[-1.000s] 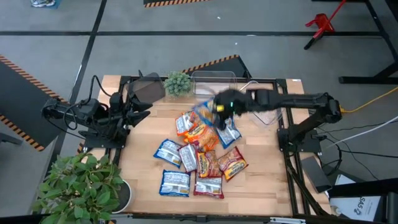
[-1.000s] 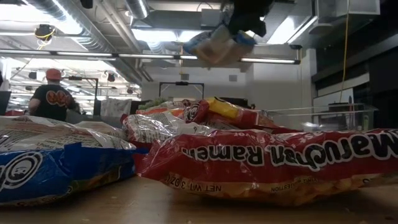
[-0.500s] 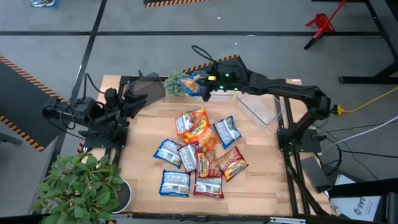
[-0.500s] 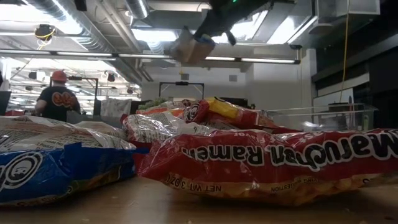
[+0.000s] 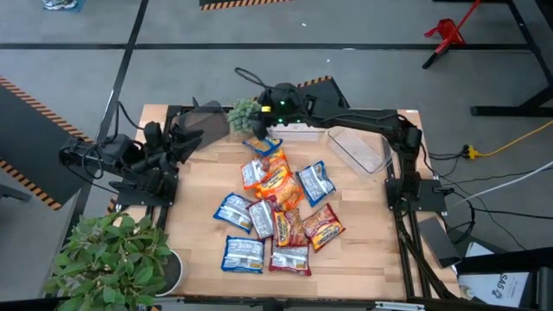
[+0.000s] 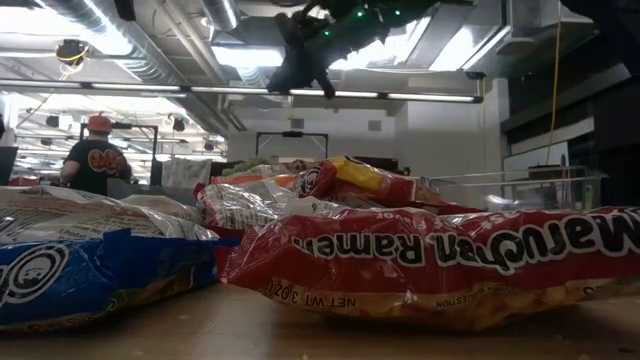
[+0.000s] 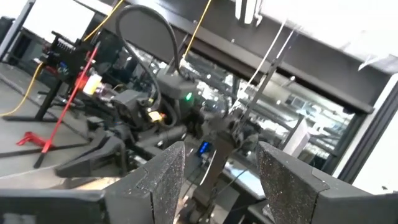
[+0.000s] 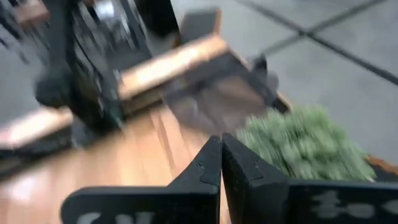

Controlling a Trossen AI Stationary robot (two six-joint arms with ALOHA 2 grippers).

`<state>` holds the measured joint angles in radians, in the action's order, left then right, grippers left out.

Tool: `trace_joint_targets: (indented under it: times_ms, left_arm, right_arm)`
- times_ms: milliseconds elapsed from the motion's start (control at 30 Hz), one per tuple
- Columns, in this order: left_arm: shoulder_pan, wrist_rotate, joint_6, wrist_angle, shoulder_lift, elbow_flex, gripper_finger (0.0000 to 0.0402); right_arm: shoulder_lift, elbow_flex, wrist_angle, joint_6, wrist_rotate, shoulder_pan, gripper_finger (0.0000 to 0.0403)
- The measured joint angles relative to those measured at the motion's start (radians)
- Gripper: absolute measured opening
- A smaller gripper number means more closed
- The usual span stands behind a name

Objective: Sort Maruchan noodles
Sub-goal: Put the blue noodle pack into the black bin

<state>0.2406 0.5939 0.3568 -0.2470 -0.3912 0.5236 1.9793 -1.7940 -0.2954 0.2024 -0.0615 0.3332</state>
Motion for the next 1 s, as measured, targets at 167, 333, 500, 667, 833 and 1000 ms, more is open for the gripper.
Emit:
trace_joint_targets:
  times_ms: [167,333,500,667,833,1000]
  left_arm:
    - [0.000,0.019,0.001,0.052,0.000,0.000,0.0195]
    - [0.000,0.048,0.000,0.088,0.000,0.000,0.0195]
    - [0.000,0.053,0.000,0.105,0.000,0.000,0.0195]
    - [0.000,0.053,0.001,0.106,0.000,0.000,0.0195]
    - [0.000,0.052,0.002,0.111,0.000,0.000,0.0195]
    - [0.000,0.045,0.008,0.124,0.000,0.000,0.0195]
  right_arm:
    - [0.002,-0.023,-0.269,-0.105,0.011,0.000,0.0018]
    - [0.002,0.008,-0.325,-0.158,-0.073,-0.016,0.0115]
    - [0.003,0.085,-0.201,-0.185,0.025,-0.062,0.0243]
    - [0.031,0.122,-0.159,-0.182,0.116,-0.089,0.0307]
    - [0.076,0.120,-0.136,-0.243,0.122,-0.129,0.0308]
    - [0.117,0.120,-0.142,-0.314,0.233,-0.158,0.0294]
